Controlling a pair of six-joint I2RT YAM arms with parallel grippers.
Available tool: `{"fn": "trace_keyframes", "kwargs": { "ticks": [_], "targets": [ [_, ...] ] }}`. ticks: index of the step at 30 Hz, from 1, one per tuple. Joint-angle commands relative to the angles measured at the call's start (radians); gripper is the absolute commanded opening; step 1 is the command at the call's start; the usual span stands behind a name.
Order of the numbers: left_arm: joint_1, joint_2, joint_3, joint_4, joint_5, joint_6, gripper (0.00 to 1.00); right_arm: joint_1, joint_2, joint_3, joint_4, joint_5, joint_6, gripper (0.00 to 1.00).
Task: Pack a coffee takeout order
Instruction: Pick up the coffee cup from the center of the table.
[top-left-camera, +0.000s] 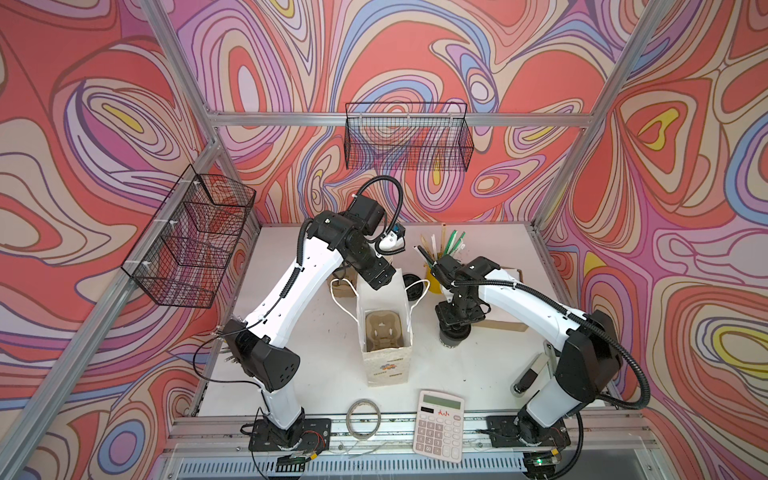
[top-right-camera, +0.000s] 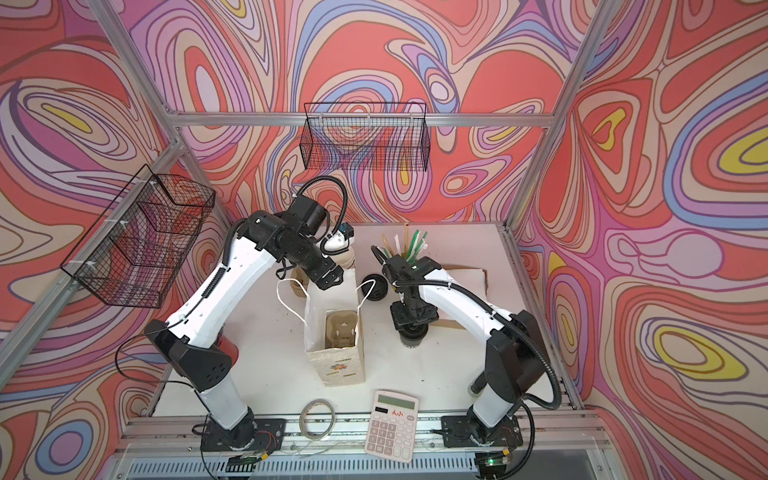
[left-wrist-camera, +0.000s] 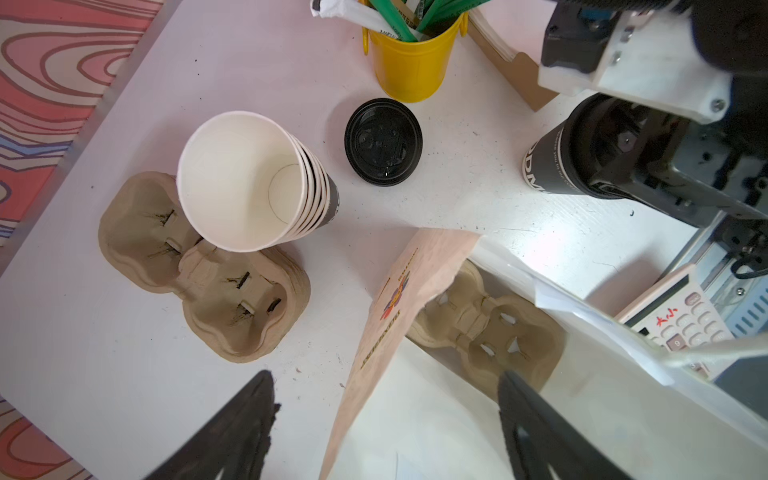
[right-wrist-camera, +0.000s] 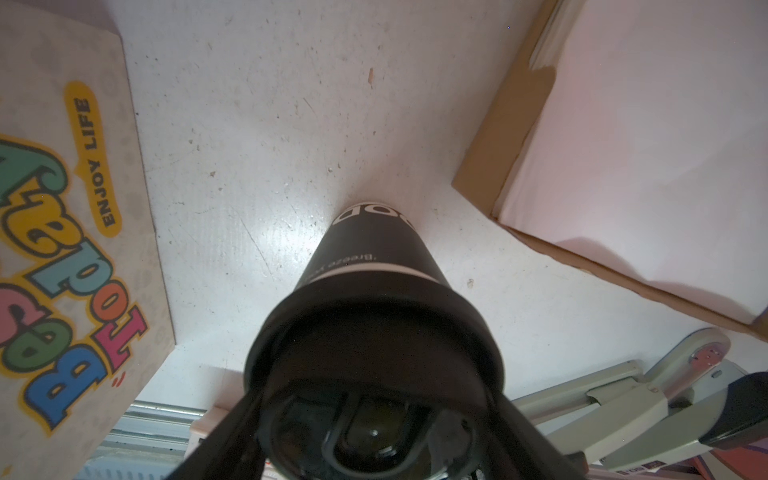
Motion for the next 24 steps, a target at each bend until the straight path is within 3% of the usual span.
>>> {"fn": "trace_keyframes", "kwargs": {
  "ticks": [1, 3, 10, 14, 17, 20, 24],
  "targets": [
    [-0.002, 0.039, 0.046, -0.059, -0.016, 0.036, 0.72, 0.001, -0.038, -0.010, -0.016, 0.015, -0.003, 0.74],
    [-0.003, 0.054, 0.049, -0.051, -0.012, 0.033, 0.67, 0.001, -0.045, -0.013, -0.020, 0.014, -0.001, 0.74],
    [-0.010, 0.084, 0.022, -0.011, -0.062, 0.036, 0.65, 0.001, -0.067, -0.032, -0.033, 0.013, 0.002, 0.74],
    [-0.014, 0.070, 0.017, 0.026, -0.041, 0.023, 0.38, 0.001, -0.075, -0.038, -0.037, 0.015, 0.002, 0.74],
    [-0.026, 0.063, 0.021, 0.032, -0.018, 0.009, 0.25, 0.001, -0.079, -0.037, -0.043, 0.018, 0.005, 0.74],
    [-0.047, 0.071, 0.019, 0.012, -0.040, 0.005, 0.24, 0.001, -0.088, -0.041, -0.046, 0.021, 0.007, 0.74],
    [-0.054, 0.067, 0.018, 0.015, -0.030, -0.009, 0.02, 0.001, -0.101, -0.047, -0.052, 0.024, 0.012, 0.74]
  ]
}}
